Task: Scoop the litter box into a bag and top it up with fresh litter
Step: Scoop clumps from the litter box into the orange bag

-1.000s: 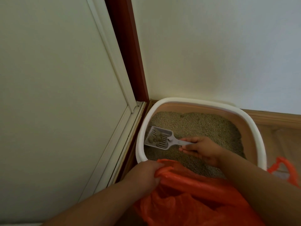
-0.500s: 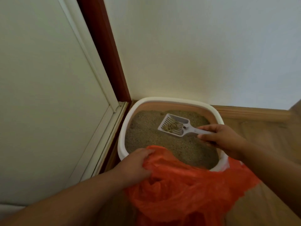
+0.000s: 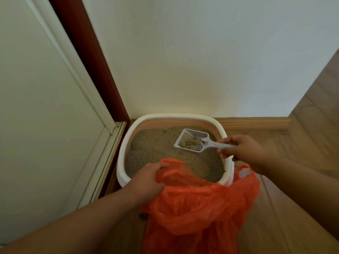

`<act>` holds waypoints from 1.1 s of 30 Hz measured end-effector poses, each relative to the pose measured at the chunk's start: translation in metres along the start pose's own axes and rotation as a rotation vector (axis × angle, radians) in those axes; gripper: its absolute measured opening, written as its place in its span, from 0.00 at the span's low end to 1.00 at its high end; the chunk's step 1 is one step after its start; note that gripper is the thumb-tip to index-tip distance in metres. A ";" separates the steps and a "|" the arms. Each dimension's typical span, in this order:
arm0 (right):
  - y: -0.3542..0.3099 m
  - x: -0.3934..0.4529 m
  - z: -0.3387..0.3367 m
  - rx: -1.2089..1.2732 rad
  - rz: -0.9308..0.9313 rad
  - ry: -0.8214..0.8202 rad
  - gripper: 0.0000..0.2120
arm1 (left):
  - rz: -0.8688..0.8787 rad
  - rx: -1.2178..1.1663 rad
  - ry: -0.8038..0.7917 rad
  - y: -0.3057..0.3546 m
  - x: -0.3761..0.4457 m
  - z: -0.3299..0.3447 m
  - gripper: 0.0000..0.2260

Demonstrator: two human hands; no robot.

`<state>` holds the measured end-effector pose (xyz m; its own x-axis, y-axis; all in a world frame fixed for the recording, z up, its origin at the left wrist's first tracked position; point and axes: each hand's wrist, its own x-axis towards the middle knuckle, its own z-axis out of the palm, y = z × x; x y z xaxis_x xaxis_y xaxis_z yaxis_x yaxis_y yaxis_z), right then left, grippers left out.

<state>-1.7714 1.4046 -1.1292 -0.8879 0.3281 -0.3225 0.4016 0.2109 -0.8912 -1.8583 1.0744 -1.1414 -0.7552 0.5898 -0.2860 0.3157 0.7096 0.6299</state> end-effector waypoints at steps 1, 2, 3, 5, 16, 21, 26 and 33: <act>-0.002 -0.002 -0.001 0.007 -0.001 0.000 0.12 | 0.000 -0.006 0.017 0.001 0.002 0.000 0.28; -0.003 -0.003 -0.001 0.005 -0.003 -0.005 0.11 | -0.002 -0.014 0.027 0.002 0.003 0.000 0.26; -0.005 -0.004 -0.001 -0.002 -0.006 -0.010 0.11 | -0.007 -0.019 0.031 0.003 0.005 -0.001 0.25; -0.007 -0.007 0.000 -0.009 -0.010 -0.013 0.12 | -0.024 -0.024 0.036 0.003 0.007 -0.001 0.25; -0.018 -0.011 0.006 -0.018 -0.044 -0.039 0.13 | -0.042 -0.052 0.043 -0.001 0.002 -0.008 0.30; -0.023 -0.010 0.009 -0.033 -0.035 -0.057 0.14 | -0.047 -0.033 0.039 0.000 -0.001 -0.010 0.31; -0.025 -0.009 0.011 -0.016 -0.043 -0.050 0.14 | -0.032 -0.024 0.053 0.004 -0.002 -0.011 0.31; -0.025 -0.009 0.008 -0.021 -0.046 -0.019 0.13 | -0.028 -0.007 0.033 0.005 -0.004 -0.014 0.32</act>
<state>-1.7756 1.3887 -1.1070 -0.9097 0.2997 -0.2875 0.3646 0.2446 -0.8985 -1.8618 1.0701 -1.1265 -0.7823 0.5564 -0.2799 0.2900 0.7231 0.6269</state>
